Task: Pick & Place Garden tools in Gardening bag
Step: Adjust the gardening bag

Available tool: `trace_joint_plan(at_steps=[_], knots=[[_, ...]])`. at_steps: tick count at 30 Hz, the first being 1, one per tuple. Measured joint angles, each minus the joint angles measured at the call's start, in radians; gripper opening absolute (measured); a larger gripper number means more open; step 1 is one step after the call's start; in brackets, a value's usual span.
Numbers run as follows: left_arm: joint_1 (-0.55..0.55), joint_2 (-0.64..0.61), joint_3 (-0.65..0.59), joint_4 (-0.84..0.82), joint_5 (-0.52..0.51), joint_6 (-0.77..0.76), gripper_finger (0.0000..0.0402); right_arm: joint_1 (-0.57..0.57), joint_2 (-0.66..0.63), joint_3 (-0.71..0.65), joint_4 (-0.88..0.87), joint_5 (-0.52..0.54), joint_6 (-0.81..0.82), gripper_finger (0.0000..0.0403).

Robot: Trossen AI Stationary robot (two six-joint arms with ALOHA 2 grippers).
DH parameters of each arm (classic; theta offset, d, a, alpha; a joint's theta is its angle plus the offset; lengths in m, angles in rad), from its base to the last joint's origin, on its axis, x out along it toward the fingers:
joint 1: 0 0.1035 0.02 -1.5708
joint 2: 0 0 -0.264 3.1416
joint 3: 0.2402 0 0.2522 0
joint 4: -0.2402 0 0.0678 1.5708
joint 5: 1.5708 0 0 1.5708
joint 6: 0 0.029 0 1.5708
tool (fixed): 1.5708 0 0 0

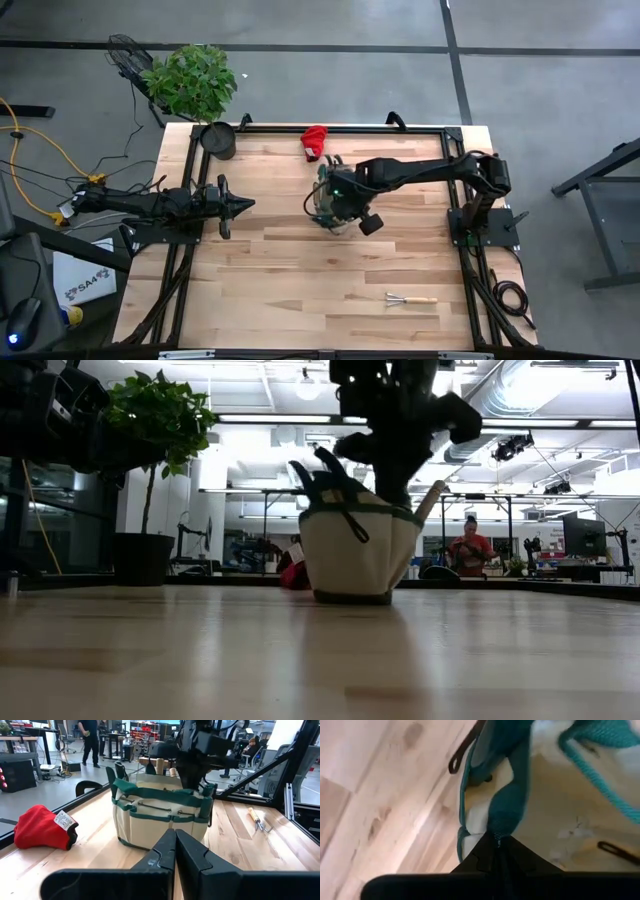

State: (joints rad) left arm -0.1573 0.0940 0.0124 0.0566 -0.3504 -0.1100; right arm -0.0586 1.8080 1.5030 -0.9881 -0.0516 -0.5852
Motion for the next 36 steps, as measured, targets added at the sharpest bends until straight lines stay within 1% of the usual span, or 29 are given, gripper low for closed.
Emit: trace_joint_plan(at_steps=[10, 16, 20, 27, 33, 36], knots=[[0.0, 0.0, 0.0, 0.0, 0.0, 0.0, 0.0003, 0.023, 0.0, -0.009, -0.097, 0.019, -0.13, 0.0005], [0.0, 0.0, 0.0, 0.0, 0.0, 0.0, 0.0003, 0.047, 0.0, -0.009, -0.168, 0.099, -0.168, 0.0005], [0.0, 0.0, 0.0, 0.0, 0.0, 0.0, 0.0003, 0.061, -0.002, -0.01, -0.168, 0.154, -0.171, 0.0005], [0.0, 0.0, 0.0, 0.0, 0.0, 0.0, 0.0003, 0.082, -0.056, -0.011, -0.181, 0.266, -0.172, 0.0005], [0.0, 0.0, 0.0, 0.0, 0.0, 0.0, 0.0003, 0.085, -0.113, -0.011, -0.202, 0.277, -0.143, 0.0005], [0.0, 0.0, 0.0, 0.0, 0.0, 0.0, 0.0003, 0.083, -0.118, -0.011, -0.214, 0.241, -0.116, 0.0005]])
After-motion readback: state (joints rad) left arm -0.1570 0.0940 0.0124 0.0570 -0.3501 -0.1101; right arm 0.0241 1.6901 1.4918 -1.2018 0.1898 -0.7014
